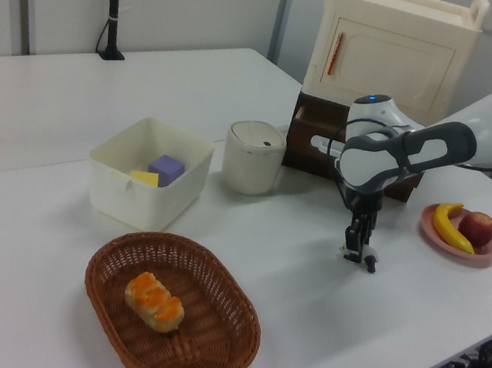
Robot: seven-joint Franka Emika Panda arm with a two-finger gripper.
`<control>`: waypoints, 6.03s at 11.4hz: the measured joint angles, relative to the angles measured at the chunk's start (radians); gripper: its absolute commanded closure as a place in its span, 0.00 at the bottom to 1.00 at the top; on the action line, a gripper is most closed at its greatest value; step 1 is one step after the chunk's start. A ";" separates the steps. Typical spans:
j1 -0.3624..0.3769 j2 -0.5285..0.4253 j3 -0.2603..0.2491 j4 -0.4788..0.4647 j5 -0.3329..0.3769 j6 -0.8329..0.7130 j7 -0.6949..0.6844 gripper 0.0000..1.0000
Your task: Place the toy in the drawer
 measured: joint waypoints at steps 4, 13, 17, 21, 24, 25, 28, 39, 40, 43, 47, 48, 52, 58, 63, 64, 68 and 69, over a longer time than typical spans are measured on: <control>0.000 0.007 0.000 0.026 0.000 0.000 0.019 0.87; 0.093 0.012 0.005 0.292 0.084 -0.013 0.306 0.87; 0.064 0.009 -0.005 0.435 0.176 -0.080 0.393 0.87; 0.012 0.010 -0.044 0.502 0.211 -0.081 0.397 0.87; 0.000 0.011 -0.099 0.515 0.218 -0.081 0.398 0.87; -0.014 0.011 -0.106 0.517 0.224 -0.081 0.398 0.87; -0.039 0.012 -0.151 0.522 0.245 -0.005 0.416 0.87; -0.040 0.161 -0.191 0.613 0.284 0.157 0.437 0.07; -0.040 0.164 -0.191 0.613 0.283 0.157 0.437 0.00; -0.038 0.164 -0.189 0.613 0.260 0.157 0.437 0.00; -0.037 0.165 -0.181 0.613 0.249 0.157 0.437 0.00; -0.036 0.165 -0.173 0.615 0.249 0.157 0.437 0.00; -0.034 0.135 -0.101 0.639 0.248 0.157 0.513 0.00; 0.067 0.043 -0.030 0.636 0.248 -0.026 0.578 0.00; 0.220 -0.014 -0.064 0.602 0.248 -0.252 0.628 0.00; 0.269 -0.038 -0.101 0.589 0.248 -0.313 0.629 0.00; 0.346 -0.139 -0.165 0.533 0.248 -0.438 0.632 0.00; 0.347 -0.158 -0.181 0.519 0.248 -0.438 0.632 0.00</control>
